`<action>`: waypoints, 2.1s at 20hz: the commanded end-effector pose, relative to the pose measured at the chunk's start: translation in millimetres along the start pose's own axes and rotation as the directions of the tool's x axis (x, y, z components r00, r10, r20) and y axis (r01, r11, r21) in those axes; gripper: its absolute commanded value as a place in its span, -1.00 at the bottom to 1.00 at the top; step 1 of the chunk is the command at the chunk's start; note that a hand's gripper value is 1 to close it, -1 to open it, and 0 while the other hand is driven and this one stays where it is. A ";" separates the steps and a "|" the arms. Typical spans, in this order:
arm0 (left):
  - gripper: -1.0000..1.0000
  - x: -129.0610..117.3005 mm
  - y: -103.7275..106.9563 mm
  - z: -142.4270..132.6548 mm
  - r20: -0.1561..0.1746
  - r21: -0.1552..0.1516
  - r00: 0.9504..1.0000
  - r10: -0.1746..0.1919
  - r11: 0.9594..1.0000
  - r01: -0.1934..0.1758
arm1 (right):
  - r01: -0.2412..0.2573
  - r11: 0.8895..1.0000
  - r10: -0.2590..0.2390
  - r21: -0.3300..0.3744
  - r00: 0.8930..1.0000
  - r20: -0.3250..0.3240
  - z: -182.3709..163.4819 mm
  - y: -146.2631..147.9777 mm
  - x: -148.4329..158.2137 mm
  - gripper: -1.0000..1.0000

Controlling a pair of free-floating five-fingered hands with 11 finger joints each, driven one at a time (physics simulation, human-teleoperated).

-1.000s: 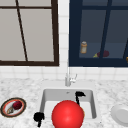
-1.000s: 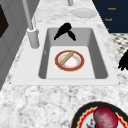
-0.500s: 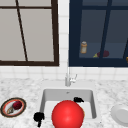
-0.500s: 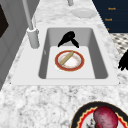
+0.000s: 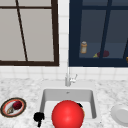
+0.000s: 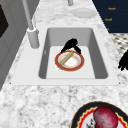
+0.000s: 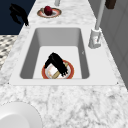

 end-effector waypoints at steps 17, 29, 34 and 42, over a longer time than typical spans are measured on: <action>0.00 0.0 0.0 0.0 0.000 0.000 1.000 0.000 1.000 0.000 | -0.057 0.997 0.064 0.060 0.989 -0.133 -52.9 16.2 48.7 1.00; 0.00 0.0 0.0 0.0 0.000 0.000 1.000 0.000 1.000 0.000 | -0.060 0.987 0.026 -0.149 0.976 -0.218 -10.5 -49.7 26.9 1.00; 0.00 0.0 0.0 0.0 0.000 0.000 1.000 0.000 1.000 0.000 | -0.074 0.985 0.041 -0.159 0.979 -0.201 18.6 -73.7 10.4 1.00; 0.00 0.0 0.0 0.0 0.000 0.000 1.000 0.000 1.000 0.000 | -0.049 0.975 0.010 -0.219 0.984 -0.177 67.1 -107.9 -38.8 1.00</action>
